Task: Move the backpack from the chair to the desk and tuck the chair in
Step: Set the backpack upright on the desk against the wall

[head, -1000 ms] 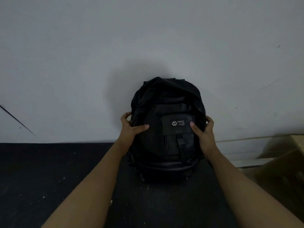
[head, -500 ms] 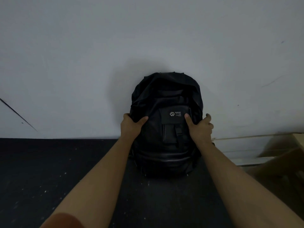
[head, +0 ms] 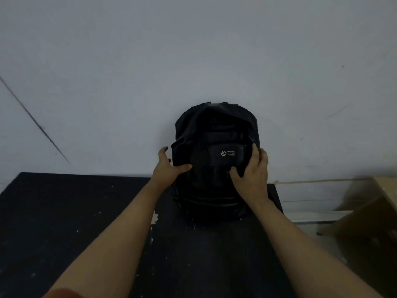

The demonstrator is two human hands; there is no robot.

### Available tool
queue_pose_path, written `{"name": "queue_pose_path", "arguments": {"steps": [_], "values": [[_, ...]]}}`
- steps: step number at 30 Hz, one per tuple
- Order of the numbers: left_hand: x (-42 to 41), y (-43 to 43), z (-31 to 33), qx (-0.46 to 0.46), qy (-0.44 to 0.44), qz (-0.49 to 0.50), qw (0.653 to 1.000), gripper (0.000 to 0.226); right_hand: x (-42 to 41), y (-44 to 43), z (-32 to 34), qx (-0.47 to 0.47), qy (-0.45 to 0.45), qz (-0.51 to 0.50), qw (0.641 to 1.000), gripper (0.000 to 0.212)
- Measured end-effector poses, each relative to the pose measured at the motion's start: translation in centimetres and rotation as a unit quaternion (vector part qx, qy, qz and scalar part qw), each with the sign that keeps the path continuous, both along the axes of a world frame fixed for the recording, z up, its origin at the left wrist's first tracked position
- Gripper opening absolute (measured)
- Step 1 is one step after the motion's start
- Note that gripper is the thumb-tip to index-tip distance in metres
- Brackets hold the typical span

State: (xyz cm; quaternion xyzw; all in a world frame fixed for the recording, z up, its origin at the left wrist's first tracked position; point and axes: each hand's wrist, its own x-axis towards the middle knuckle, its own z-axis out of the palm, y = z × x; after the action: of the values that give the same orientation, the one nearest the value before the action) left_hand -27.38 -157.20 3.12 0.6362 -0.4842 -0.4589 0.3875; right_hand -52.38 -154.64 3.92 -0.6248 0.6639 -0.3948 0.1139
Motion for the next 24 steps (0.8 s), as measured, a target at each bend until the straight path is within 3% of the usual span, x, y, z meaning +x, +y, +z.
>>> {"name": "queue_pose_path", "arguments": {"steps": [3,7,13,17,24], "values": [[-0.6,2.4,1.5,0.004,-0.062,-0.005,0.998,0.119,0.3,1.5,2.0,0.009,0.078,0.043,0.996,0.087],[-1.8,6.9,3.0,0.013,-0.129,0.021,0.991,0.117,-0.1,4.6,3.3,0.048,0.110,0.093,0.988,0.081],[-3.8,14.9,4.4,0.019,-0.172,0.059,0.983,0.105,-2.3,10.3,3.8,0.063,0.128,0.185,0.972,0.069],[-5.9,22.6,4.3,0.025,-0.171,0.058,0.983,0.099,-4.1,15.0,3.7,0.134,0.155,0.279,0.938,0.072],[-5.8,35.1,6.9,0.026,-0.258,0.028,0.965,0.072,-3.3,24.1,7.2,0.135,0.221,0.323,0.910,0.061]]}}
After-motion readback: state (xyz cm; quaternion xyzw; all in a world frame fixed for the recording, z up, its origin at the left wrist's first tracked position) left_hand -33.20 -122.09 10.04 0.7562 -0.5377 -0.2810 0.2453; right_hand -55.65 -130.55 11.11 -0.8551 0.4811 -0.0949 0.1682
